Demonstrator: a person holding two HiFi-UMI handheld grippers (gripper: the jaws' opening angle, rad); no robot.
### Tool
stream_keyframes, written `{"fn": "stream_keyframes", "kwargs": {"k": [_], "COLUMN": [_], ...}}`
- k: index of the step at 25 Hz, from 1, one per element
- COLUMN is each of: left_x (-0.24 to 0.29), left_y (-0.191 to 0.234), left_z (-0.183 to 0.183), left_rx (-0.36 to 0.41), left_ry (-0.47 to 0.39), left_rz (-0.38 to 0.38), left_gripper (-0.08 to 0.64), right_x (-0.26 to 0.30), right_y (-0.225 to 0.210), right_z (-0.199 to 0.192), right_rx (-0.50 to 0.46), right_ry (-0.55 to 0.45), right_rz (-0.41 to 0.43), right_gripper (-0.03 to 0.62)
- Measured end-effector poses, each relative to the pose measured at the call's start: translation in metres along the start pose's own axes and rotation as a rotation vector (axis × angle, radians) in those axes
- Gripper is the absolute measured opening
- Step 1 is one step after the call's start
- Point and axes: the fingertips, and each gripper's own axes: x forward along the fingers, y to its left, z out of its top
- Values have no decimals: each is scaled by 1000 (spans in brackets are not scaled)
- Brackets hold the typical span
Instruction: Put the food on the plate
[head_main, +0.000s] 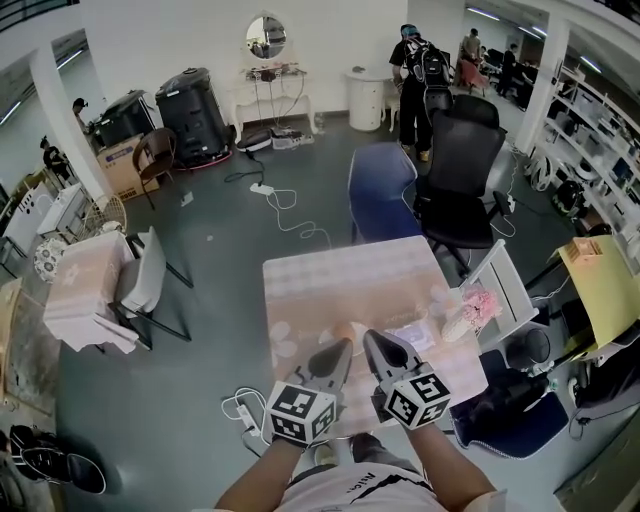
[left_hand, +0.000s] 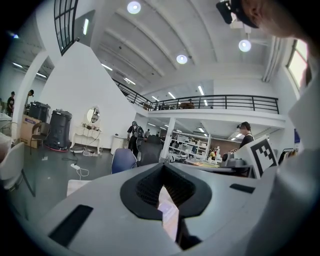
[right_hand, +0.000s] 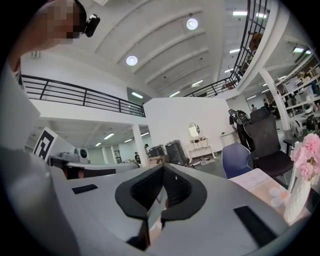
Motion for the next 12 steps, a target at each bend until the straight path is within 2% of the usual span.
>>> {"fn": "stream_keyframes", "kwargs": {"k": [12], "left_x": [14], "left_y": [16], "left_z": [-5], "left_rx": [-8], "left_ry": [12], "left_rz": [31], "left_gripper": [5], "right_x": [17], "right_y": [-13], "right_z": [-3], "right_rx": [4], "right_ry": [19], "right_rz": [7], "right_gripper": [15]}}
